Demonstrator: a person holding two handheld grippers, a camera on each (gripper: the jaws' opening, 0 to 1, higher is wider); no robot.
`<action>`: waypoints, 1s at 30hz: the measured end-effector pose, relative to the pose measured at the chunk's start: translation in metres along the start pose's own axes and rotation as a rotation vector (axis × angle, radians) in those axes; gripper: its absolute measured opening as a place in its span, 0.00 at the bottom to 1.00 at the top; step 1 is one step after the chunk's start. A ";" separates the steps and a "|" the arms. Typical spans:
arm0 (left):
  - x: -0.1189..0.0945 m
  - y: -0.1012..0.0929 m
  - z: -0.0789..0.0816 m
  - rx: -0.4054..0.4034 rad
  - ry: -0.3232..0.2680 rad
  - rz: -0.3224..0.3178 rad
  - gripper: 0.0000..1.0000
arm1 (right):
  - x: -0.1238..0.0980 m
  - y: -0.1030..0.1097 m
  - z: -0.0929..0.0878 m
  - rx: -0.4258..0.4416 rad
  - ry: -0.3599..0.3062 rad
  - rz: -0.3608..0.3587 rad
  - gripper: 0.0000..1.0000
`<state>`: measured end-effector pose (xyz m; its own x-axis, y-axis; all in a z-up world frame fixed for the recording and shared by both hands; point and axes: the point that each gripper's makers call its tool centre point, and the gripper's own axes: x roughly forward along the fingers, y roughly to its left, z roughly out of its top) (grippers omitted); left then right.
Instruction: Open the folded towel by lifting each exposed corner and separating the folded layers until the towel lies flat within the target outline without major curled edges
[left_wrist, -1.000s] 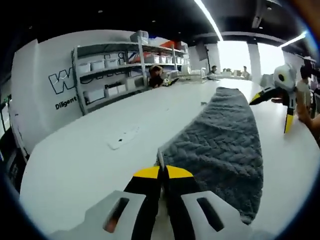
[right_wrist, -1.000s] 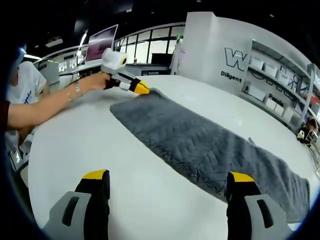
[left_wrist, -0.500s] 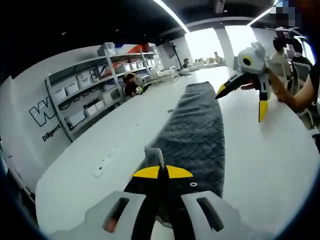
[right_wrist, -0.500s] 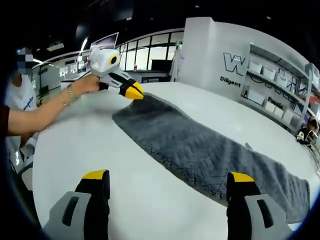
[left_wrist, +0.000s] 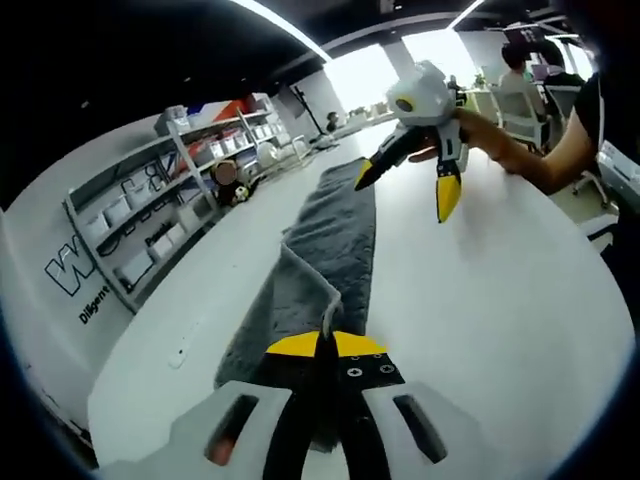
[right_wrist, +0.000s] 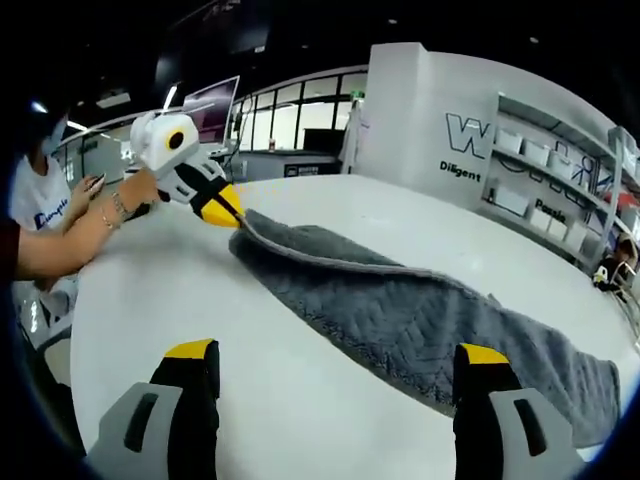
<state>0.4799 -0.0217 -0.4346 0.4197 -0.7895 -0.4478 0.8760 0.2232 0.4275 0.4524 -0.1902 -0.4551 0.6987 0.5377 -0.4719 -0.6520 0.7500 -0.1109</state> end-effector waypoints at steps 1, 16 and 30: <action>-0.002 -0.004 0.001 -0.004 -0.010 -0.009 0.02 | 0.000 0.000 0.000 0.001 -0.001 0.000 0.99; -0.011 -0.069 -0.016 0.030 0.036 -0.091 0.02 | -0.003 0.003 0.002 -0.005 -0.011 0.015 0.99; -0.036 -0.116 0.002 -0.023 -0.063 -0.188 0.02 | -0.007 0.001 0.005 0.014 -0.036 0.010 0.99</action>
<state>0.3625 -0.0206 -0.4668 0.2328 -0.8526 -0.4678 0.9431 0.0806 0.3225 0.4484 -0.1908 -0.4475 0.7025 0.5588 -0.4407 -0.6551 0.7498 -0.0934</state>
